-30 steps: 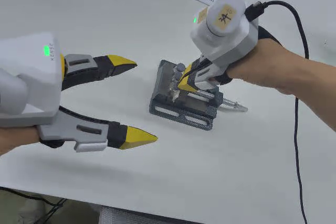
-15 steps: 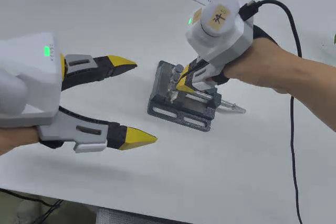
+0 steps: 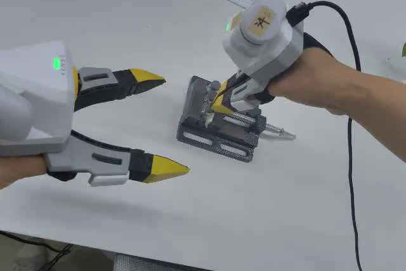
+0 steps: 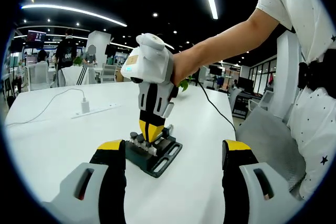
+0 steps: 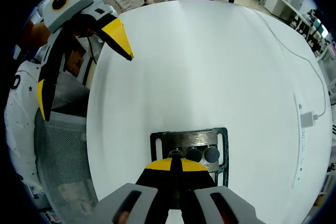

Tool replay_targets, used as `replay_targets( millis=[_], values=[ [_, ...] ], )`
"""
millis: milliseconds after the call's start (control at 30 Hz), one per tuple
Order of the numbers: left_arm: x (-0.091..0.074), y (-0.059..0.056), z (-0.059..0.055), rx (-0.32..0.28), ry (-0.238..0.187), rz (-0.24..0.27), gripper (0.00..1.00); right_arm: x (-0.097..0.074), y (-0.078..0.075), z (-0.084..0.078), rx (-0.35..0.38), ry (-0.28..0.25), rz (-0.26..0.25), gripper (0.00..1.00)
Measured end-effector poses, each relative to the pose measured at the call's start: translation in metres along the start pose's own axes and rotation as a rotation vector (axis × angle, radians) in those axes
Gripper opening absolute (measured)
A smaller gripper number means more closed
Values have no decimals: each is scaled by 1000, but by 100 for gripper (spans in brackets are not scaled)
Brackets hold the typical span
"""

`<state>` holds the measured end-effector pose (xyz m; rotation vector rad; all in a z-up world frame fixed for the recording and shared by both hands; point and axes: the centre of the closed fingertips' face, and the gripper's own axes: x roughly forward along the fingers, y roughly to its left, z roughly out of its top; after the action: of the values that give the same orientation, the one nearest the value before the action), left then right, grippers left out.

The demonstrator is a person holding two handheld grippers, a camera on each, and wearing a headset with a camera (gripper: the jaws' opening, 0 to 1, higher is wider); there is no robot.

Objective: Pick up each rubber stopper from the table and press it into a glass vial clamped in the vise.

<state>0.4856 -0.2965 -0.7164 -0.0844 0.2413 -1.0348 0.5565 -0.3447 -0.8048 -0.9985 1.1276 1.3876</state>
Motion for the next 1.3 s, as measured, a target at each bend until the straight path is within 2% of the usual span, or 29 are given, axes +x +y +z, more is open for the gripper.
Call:
replay_targets(
  millis=[1300],
  values=[
    [5, 2, 5, 2, -12, -6, 74, 5, -6, 1, 25, 33, -18, 0]
  ],
)
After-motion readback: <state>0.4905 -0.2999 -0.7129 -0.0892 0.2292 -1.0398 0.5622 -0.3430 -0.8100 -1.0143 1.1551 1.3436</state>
